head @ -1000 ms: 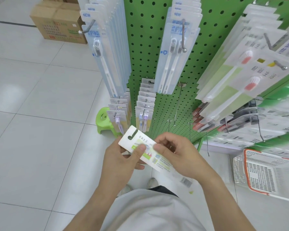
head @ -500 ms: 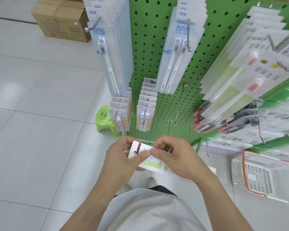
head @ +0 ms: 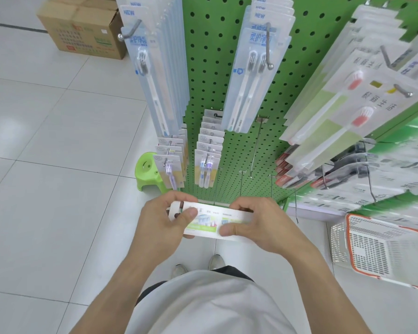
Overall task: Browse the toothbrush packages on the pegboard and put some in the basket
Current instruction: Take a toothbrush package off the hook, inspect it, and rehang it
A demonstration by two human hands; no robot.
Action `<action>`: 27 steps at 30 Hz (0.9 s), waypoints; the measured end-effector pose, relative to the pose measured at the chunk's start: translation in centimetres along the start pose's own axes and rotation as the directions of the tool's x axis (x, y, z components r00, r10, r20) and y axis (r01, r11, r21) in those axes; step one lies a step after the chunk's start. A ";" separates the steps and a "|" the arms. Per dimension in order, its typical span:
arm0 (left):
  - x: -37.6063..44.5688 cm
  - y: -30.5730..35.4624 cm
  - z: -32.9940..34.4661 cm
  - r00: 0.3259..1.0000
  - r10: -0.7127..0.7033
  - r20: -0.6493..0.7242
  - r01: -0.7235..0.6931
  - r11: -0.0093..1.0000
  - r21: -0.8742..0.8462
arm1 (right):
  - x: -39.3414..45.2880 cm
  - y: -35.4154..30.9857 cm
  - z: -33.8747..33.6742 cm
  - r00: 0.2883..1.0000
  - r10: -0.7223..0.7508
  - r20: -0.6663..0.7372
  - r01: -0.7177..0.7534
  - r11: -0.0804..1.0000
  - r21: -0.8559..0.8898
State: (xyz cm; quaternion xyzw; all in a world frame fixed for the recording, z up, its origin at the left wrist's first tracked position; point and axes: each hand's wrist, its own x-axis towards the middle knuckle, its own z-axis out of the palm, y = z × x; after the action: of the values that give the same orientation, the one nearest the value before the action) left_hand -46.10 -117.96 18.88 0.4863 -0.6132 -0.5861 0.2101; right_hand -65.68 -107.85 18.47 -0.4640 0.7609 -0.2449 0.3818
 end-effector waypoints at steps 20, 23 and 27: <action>0.6 -1.3 -0.9 0.997 0.022 -0.076 -0.009 0.987 0.160 | -0.6 3.0 -2.4 0.987 0.142 -0.074 -0.120 0.961 0.250; 0.5 -1.8 -0.8 0.967 0.254 -0.031 -0.189 0.791 0.582 | -0.4 3.2 -1.7 0.991 0.121 -0.063 -0.101 0.961 0.258; 1.0 -1.6 0.2 0.928 0.315 0.201 -0.360 0.607 0.708 | -0.3 2.7 -0.6 0.996 0.068 -0.050 -0.052 0.961 0.272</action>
State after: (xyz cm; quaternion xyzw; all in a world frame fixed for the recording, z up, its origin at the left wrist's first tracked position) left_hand -46.10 -118.45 17.08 0.3882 -0.8819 -0.2531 0.0863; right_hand -67.51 -106.42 17.00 -0.3768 0.7449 -0.3484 0.4264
